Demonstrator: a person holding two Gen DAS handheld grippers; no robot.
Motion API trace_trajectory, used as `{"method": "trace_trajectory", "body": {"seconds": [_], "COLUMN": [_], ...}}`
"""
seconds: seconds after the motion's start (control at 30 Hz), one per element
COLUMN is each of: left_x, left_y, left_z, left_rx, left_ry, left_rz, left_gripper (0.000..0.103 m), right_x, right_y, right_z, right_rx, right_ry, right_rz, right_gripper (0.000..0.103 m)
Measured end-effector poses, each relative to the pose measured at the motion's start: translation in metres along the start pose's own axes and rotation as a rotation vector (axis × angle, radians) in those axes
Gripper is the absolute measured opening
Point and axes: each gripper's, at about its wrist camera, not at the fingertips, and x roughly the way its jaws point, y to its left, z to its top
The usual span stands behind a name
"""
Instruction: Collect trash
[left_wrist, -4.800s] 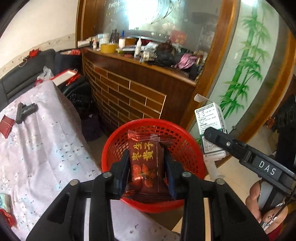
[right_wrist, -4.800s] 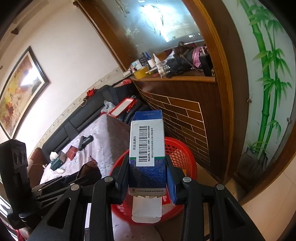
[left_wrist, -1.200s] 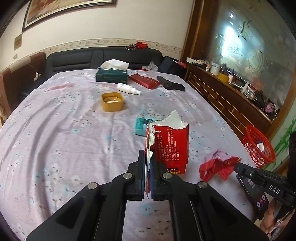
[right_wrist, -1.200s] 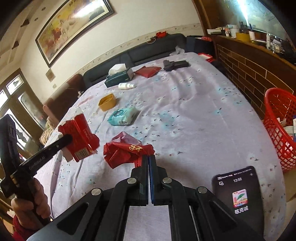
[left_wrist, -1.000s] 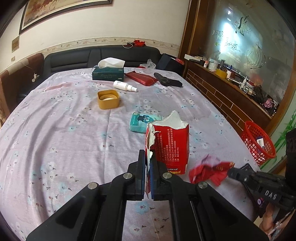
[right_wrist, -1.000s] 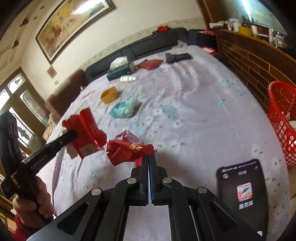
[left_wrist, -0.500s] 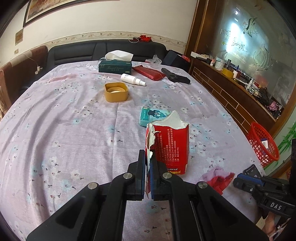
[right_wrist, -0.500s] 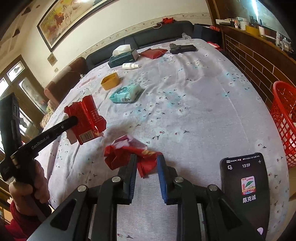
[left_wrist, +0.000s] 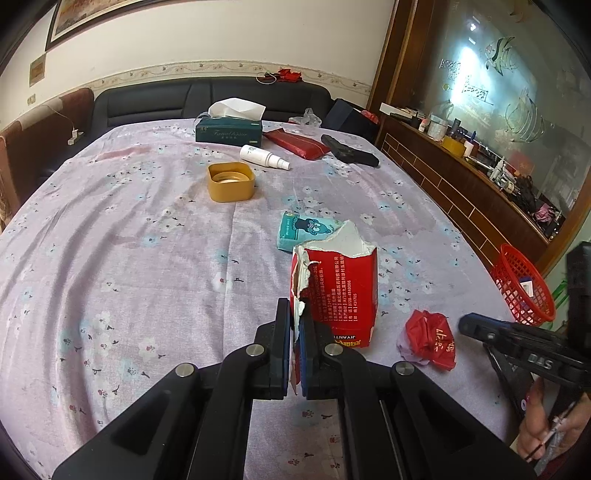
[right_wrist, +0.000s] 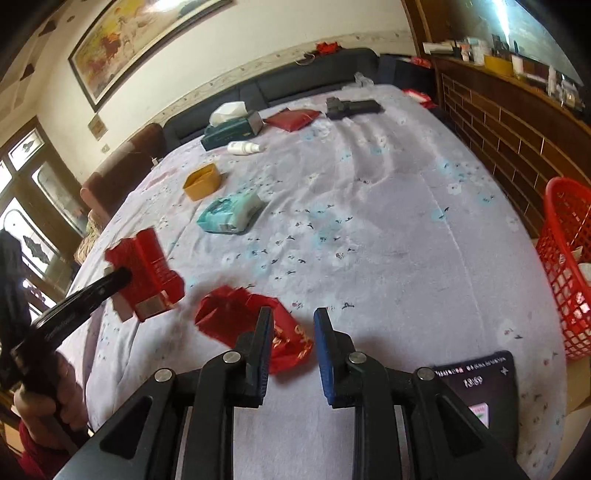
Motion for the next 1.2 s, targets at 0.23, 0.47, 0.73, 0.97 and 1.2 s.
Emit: {"method": "trace_trajectory", "body": {"seconds": [0.23, 0.47, 0.73, 0.97, 1.2], "left_x": [0.001, 0.002, 0.001, 0.002, 0.000], "left_y": [0.001, 0.001, -0.001, -0.001, -0.001], "left_z": [0.000, -0.001, -0.001, 0.000, 0.000], "left_rx": [-0.003, -0.002, 0.001, -0.003, -0.004], "left_ry": [0.004, 0.009, 0.010, 0.010, 0.004], "left_rz": [0.002, 0.004, 0.001, 0.005, 0.005], "left_gripper": [0.003, 0.003, 0.003, 0.003, 0.003], "right_x": [0.016, 0.012, 0.026, 0.025, 0.017], "right_y": [0.016, 0.010, 0.013, 0.031, 0.032], "right_z": [-0.012, -0.010, -0.011, -0.022, -0.026], "right_rx": [-0.074, -0.091, -0.092, -0.181, -0.153], "right_ry": [0.038, 0.017, 0.060, 0.056, 0.041], "right_rz": [-0.013, -0.069, -0.020, -0.037, -0.010], "right_gripper": [0.024, 0.028, 0.031, 0.026, 0.015]}}
